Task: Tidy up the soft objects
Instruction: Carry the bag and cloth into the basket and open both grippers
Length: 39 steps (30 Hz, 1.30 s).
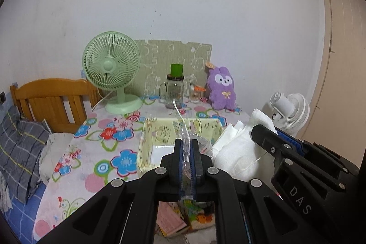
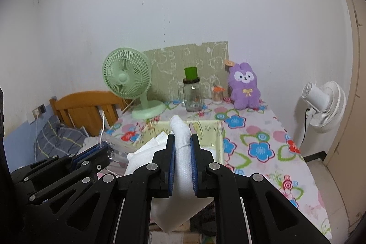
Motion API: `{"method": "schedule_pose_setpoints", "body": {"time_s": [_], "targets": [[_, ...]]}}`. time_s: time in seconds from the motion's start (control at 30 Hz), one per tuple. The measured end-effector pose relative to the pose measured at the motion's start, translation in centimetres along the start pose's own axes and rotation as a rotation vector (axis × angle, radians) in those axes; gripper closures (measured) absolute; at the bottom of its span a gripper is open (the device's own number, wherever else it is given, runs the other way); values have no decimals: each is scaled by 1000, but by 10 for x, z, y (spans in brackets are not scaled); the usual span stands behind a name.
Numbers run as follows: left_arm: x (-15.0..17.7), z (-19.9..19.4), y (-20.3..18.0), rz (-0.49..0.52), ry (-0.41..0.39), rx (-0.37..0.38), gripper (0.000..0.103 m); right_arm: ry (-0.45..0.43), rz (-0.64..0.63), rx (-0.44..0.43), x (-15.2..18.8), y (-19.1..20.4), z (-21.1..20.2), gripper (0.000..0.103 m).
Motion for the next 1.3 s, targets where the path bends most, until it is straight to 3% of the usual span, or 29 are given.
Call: {"method": "schedule_pose_setpoints", "body": {"time_s": [0.6,1.17,1.3], "targets": [[-24,52,9,3,-6,-30,100,15,-13,8,-24,-9,52,88],[-7,127,21,-16,113,-85,100,112,6,-24,-19,-23,131,88],[1,141,22,-25,149,-93,95,139,2,-43,-14,-25,148,88]]}}
Point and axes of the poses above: each gripper's, at about its wrist camera, not at the fingertips, and z roughly the way its jaws point, y to its left, x to its underside, the point moved 1 cm from there along z, roughly the way its jaws point, and after that the axes turned 4 degrees about -x, right-handed, at the moved point
